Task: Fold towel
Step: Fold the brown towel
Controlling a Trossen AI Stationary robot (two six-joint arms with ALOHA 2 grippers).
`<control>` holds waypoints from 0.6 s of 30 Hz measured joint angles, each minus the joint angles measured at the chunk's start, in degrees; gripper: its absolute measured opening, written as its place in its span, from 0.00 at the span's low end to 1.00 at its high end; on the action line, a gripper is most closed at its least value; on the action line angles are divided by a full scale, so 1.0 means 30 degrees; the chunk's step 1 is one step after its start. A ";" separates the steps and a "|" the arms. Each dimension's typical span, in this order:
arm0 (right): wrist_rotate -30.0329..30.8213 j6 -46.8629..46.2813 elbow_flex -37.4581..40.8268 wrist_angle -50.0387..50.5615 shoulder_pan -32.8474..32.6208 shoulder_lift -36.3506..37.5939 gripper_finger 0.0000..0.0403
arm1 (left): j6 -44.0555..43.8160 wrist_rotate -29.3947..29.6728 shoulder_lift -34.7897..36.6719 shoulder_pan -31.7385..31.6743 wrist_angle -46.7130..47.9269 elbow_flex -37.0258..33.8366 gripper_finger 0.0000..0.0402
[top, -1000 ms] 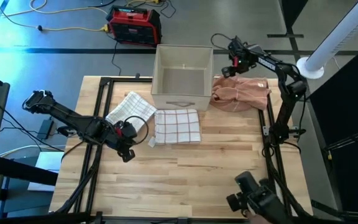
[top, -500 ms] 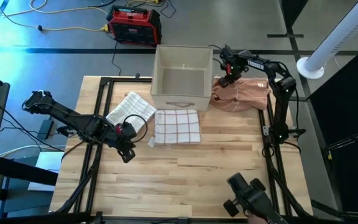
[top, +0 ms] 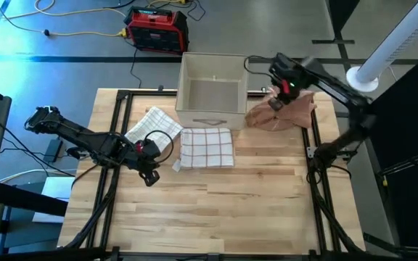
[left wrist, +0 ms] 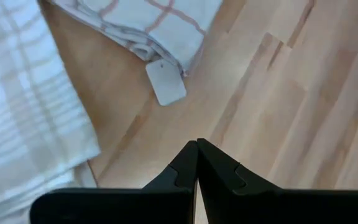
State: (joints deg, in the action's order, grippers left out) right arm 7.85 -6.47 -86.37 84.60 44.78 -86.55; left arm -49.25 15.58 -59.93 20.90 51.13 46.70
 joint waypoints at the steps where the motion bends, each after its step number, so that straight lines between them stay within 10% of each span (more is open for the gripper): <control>1: -0.0399 -0.0380 0.0000 0.0740 -0.0635 0.0898 0.00 | 0.0110 -0.0056 -0.0004 -0.0173 0.0007 0.0000 0.00; 8: -0.5927 -0.3735 -0.0219 0.1347 -0.6202 0.6437 0.00 | 0.0490 -0.0779 0.0002 -0.1923 -0.0007 0.0000 0.00; 18: -0.7275 -1.2597 -0.0583 -0.1529 -1.6087 0.9536 0.00 | 0.1237 -0.2831 -0.0004 -0.3639 -0.0021 0.0000 0.00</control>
State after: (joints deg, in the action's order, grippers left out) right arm -13.98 -44.26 -88.12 80.01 -3.48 -57.94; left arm -45.54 7.08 -59.94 9.98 51.07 46.70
